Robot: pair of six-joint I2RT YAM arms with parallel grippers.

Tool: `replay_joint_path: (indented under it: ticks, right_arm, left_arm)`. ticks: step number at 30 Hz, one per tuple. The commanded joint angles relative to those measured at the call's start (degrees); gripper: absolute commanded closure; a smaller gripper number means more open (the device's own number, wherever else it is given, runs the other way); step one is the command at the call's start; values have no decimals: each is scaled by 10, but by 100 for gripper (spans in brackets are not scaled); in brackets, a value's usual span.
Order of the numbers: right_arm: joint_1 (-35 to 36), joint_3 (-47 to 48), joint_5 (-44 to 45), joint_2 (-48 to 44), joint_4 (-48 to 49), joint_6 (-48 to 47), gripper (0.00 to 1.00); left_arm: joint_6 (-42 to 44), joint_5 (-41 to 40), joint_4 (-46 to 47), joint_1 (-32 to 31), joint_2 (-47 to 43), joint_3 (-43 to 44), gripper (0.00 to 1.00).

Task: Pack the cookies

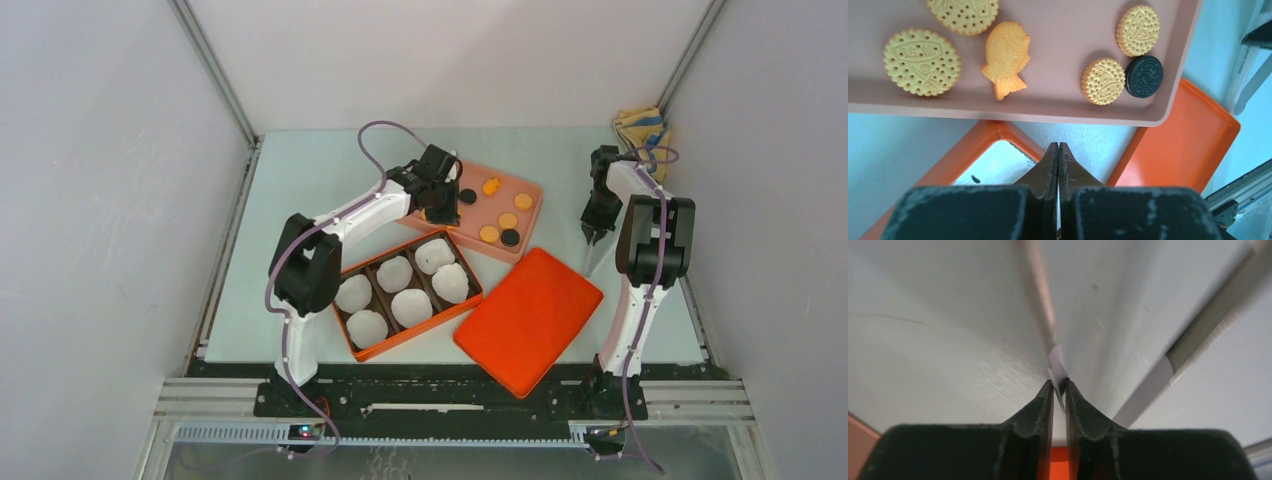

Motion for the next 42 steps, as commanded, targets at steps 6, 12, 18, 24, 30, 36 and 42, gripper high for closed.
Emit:
replay_joint_path:
  ticks: [6,12,18,24,30,36,42]
  right_arm:
    - [52,203,-52,92,-31,-52,89]
    - [113,337,-33,164,-86,-118,90]
    - [128,332,-27,165,-110,-139,82]
    - [116,253,-23,105,-54,-127,43]
    - [125,187,-31,20,-15,-114,42]
    - [130,121,-30,-29,-15,-76,27]
    - [104,72,-67,-12,4,-40,19]
  left_arm:
    - [15,-30,-3,9,-47,-24,100]
    - [15,-36,-2,15,-50,-31,100]
    - [11,-29,3,19,-45,-40,100]
    - [6,-12,13,19,-43,-44,100]
    - [10,-17,20,18,-59,-58,100]
    - [9,-8,24,18,-65,-66,100]
    - [12,-6,20,18,-66,-73,100]
